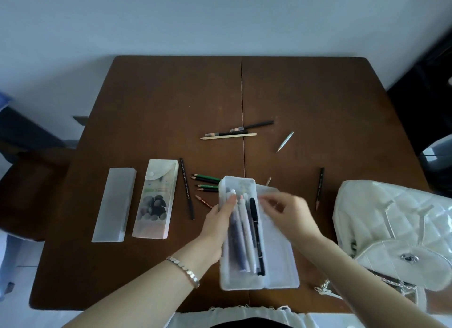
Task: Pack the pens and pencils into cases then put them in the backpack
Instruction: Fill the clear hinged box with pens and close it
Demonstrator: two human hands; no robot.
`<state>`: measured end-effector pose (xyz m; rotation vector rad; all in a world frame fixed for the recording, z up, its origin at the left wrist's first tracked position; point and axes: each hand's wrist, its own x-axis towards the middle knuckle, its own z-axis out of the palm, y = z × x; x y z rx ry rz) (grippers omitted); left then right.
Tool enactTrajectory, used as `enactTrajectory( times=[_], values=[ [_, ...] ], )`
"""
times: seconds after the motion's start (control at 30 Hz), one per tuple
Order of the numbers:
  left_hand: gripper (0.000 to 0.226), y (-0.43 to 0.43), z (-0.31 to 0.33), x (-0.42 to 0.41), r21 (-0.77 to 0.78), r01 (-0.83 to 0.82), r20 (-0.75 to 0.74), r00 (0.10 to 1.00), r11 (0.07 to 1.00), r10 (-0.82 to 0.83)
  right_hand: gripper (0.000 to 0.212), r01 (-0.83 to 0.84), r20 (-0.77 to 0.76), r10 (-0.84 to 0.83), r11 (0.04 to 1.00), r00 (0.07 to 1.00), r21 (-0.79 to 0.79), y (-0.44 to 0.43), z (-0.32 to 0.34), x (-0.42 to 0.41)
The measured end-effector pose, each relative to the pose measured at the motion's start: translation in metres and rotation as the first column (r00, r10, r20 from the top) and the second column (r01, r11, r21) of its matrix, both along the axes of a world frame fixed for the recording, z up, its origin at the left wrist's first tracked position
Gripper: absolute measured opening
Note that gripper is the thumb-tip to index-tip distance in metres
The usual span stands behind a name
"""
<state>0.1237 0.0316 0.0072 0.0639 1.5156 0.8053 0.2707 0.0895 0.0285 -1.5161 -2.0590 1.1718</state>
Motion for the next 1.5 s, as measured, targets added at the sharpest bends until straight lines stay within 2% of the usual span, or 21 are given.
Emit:
enactTrajectory(
  times=[0.03, 0.1, 0.13, 0.2, 0.27, 0.4, 0.47, 0.63, 0.77, 0.9, 0.93, 0.97, 1.07, 1.13, 1.2, 1.27, 1.33, 1.43, 1.5],
  values=[
    [0.052, -0.002, 0.002, -0.005, -0.018, 0.030, -0.029, 0.999, 0.999, -0.030, 0.017, 0.088, 0.045, -0.092, 0.994, 0.995, 0.069, 0.008, -0.008, 0.005],
    [0.054, -0.005, 0.002, -0.017, -0.057, 0.067, -0.084, 0.994, 0.996, -0.071, 0.024, 0.112, 0.217, -0.135, 0.987, 0.967, 0.116, 0.023, -0.026, 0.013],
    [0.056, -0.007, 0.000, -0.023, -0.067, 0.076, -0.107, 0.991, 0.995, -0.083, 0.030, 0.060, 0.303, -0.085, 0.994, 0.949, 0.091, 0.028, -0.037, 0.014],
    [0.059, -0.011, 0.000, -0.033, -0.082, 0.096, -0.140, 0.984, 0.992, -0.107, 0.042, -0.142, 0.446, 0.129, 0.990, 0.885, -0.005, 0.032, -0.056, 0.012],
    [0.062, -0.014, 0.000, -0.038, -0.084, 0.096, -0.140, 0.984, 0.992, -0.107, 0.048, -0.374, 0.563, 0.342, 0.925, 0.752, -0.063, 0.031, -0.068, 0.004],
    [0.063, -0.019, 0.005, -0.039, -0.064, 0.071, -0.113, 0.991, 0.995, -0.078, 0.043, -0.588, 0.706, 0.452, 0.806, 0.545, -0.062, 0.037, -0.068, -0.012],
    [0.063, -0.020, 0.006, -0.038, -0.045, 0.072, -0.101, 0.992, 0.996, -0.076, 0.040, -0.654, 0.740, 0.483, 0.753, 0.469, -0.076, 0.045, -0.067, -0.011],
    [0.062, -0.020, 0.009, -0.036, -0.031, 0.100, -0.088, 0.991, 0.995, -0.102, 0.054, -0.629, 0.757, 0.409, 0.777, 0.510, 0.003, 0.063, -0.068, -0.004],
    [0.059, -0.014, 0.010, -0.035, -0.027, 0.125, -0.097, 0.987, 0.992, -0.127, 0.031, -0.590, 0.788, 0.366, 0.808, 0.495, -0.005, 0.072, -0.072, -0.006],
    [0.057, -0.012, 0.012, -0.036, -0.055, 0.086, -0.105, 0.990, 0.995, -0.091, 0.028, -0.662, 0.822, 0.396, 0.749, 0.410, -0.030, 0.075, -0.073, 0.003],
    [0.056, -0.012, 0.011, -0.037, -0.060, 0.081, -0.104, 0.991, 0.995, -0.087, 0.026, -0.660, 0.816, 0.397, 0.751, 0.419, -0.027, 0.076, -0.070, 0.006],
    [0.056, -0.012, 0.010, -0.037, -0.066, 0.074, -0.097, 0.992, 0.995, -0.081, 0.024, -0.632, 0.797, 0.386, 0.775, 0.465, -0.006, 0.077, -0.065, 0.009],
    [0.051, -0.012, 0.008, -0.039, -0.072, 0.053, -0.090, 0.994, 0.996, -0.059, 0.015, -0.397, 0.654, 0.239, 0.912, 0.718, 0.103, 0.074, -0.045, 0.017],
    [0.049, -0.011, 0.006, -0.039, -0.084, 0.004, -0.075, 0.997, 0.996, -0.010, 0.012, -0.173, 0.443, 0.092, 0.974, 0.892, 0.146, 0.066, -0.026, 0.017],
    [0.053, -0.008, 0.004, -0.038, -0.074, -0.042, -0.064, 0.997, 0.996, 0.037, 0.010, -0.027, 0.175, 0.006, 0.993, 0.985, 0.118, 0.050, -0.003, 0.009],
    [0.077, -0.005, -0.001, -0.035, -0.048, -0.070, -0.059, 0.996, 0.996, 0.067, 0.011, -0.040, 0.015, 0.040, 0.998, 0.999, 0.038, 0.027, 0.017, -0.007],
    [0.100, -0.001, -0.009, -0.030, -0.006, -0.097, -0.054, 0.994, 0.995, 0.097, 0.013, -0.140, -0.031, 0.141, 0.990, 0.990, 0.020, 0.000, 0.027, -0.021],
    [0.090, 0.007, 0.000, -0.022, 0.056, -0.138, -0.074, 0.987, 0.989, 0.141, 0.021, -0.282, -0.012, 0.283, 0.958, 0.959, 0.039, -0.030, 0.024, -0.038],
    [0.078, 0.007, 0.005, -0.018, 0.074, -0.198, 0.006, 0.980, 0.977, 0.199, 0.026, -0.268, -0.002, 0.269, 0.962, 0.963, 0.056, -0.040, 0.019, -0.043]
  ],
)
